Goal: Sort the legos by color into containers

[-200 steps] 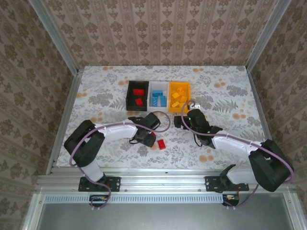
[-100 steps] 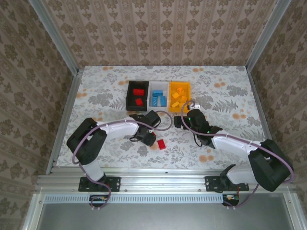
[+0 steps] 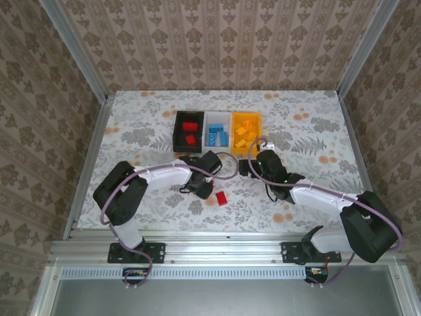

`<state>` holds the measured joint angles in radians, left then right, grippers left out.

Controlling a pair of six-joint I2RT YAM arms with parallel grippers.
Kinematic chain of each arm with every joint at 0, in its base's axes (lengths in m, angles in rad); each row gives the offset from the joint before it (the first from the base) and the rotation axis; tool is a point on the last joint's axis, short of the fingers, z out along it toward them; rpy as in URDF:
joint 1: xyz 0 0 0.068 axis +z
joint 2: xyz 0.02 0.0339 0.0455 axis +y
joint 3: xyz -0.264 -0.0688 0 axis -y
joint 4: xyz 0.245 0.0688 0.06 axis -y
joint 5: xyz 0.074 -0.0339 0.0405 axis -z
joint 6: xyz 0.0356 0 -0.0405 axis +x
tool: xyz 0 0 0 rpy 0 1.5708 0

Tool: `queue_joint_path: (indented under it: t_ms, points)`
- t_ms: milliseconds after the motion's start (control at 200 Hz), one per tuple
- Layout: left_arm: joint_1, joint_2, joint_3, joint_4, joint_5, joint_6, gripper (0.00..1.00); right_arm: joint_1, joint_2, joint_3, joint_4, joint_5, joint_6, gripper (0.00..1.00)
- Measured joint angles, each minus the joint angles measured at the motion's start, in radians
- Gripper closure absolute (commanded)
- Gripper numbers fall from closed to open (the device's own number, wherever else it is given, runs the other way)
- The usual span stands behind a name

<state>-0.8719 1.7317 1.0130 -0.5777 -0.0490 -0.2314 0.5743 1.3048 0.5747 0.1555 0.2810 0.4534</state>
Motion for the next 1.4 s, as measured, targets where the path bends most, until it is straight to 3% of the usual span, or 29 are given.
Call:
queue_joint_path:
  t_ms: [210, 265, 470, 705, 790, 915, 965, 1160, 1400]
  points:
    - [0.029, -0.013, 0.039, 0.058, -0.085, 0.001, 0.77, 0.000, 0.000, 0.000, 0.000, 0.000, 0.000, 0.00]
    - [0.048, -0.013, 0.089, 0.047, -0.106, 0.004, 0.82, 0.000, 0.000, 0.000, 0.000, 0.000, 0.000, 0.00]
    - [0.209, 0.049, 0.451, -0.026, -0.225, 0.008, 0.82, 0.000, 0.000, 0.000, 0.003, -0.010, 0.007, 0.00]
    - [0.349, 0.326, 0.838, -0.158, -0.309, 0.005, 0.80, 0.000, -0.001, 0.000, 0.004, -0.026, 0.019, 0.00]
    - [0.368, 0.404, 0.866, -0.203, -0.299, -0.003, 0.76, 0.000, -0.004, 0.000, 0.004, -0.026, 0.019, 0.00]
    - [0.387, 0.469, 0.873, -0.259, -0.265, -0.017, 0.63, 0.000, -0.013, 0.000, 0.004, -0.026, 0.019, 0.00]
    - [0.389, 0.476, 0.874, -0.267, -0.254, -0.028, 0.51, 0.000, -0.014, 0.000, 0.004, -0.026, 0.019, 0.00]
    - [0.387, 0.440, 0.880, -0.276, -0.216, -0.048, 0.23, 0.000, -0.015, 0.000, 0.003, -0.027, 0.020, 0.00]
    - [0.333, 0.201, 0.780, -0.237, -0.177, -0.053, 0.22, 0.000, -0.029, 0.000, 0.003, -0.026, 0.022, 0.00]
